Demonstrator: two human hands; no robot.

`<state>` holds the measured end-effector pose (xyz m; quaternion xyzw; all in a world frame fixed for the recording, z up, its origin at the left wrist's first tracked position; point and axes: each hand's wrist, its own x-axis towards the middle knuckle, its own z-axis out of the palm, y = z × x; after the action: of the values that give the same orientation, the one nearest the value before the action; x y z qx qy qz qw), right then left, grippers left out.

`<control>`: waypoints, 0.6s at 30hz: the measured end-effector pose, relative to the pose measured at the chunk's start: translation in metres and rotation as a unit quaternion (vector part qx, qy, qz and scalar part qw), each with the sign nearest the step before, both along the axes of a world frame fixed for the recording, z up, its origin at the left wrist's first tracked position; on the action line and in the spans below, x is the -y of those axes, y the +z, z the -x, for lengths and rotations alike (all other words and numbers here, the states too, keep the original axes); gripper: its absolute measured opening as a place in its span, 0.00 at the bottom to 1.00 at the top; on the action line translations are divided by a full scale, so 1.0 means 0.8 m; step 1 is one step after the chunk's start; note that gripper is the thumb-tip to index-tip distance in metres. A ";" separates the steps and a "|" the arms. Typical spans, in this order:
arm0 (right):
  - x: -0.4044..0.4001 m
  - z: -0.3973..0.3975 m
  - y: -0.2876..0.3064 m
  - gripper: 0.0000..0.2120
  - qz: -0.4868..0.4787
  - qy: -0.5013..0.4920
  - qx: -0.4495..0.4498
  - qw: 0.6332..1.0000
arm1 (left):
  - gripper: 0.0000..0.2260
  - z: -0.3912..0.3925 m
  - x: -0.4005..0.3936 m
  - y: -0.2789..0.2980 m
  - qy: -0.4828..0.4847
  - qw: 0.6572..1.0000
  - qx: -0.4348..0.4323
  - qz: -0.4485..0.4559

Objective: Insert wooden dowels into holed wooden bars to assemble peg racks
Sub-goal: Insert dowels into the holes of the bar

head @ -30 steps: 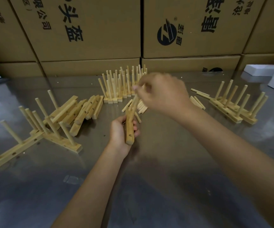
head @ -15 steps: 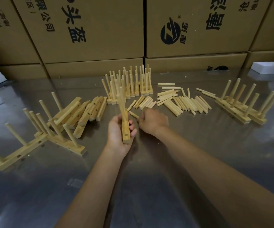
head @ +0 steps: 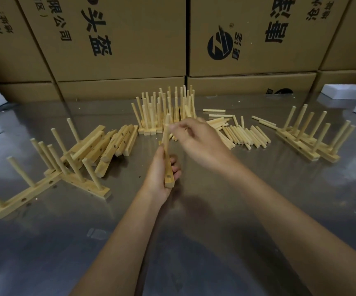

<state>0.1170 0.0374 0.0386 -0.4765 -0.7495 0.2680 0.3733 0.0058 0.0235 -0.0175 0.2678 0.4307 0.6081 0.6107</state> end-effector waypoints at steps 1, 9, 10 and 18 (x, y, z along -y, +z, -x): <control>0.001 0.010 0.002 0.18 -0.012 0.002 0.037 0.999 | 0.15 -0.002 0.003 0.003 -0.008 1.000 -0.013 -0.020; 0.012 0.055 -0.042 0.12 -0.067 -0.080 -0.103 0.989 | 0.15 0.001 0.014 -0.002 -0.018 0.999 0.000 -0.043; 0.013 0.058 -0.044 0.14 -0.074 -0.086 -0.106 0.988 | 0.16 0.001 0.015 -0.003 -0.022 0.999 0.015 -0.038; 0.020 0.077 -0.050 0.12 -0.096 -0.123 -0.138 0.978 | 0.17 0.005 0.013 -0.014 -0.021 0.997 0.054 -0.045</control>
<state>0.0554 0.0213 -0.0011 -0.4851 -0.6487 0.2106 0.5473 0.0016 0.0130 -0.0286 0.2707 0.3636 0.6276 0.6330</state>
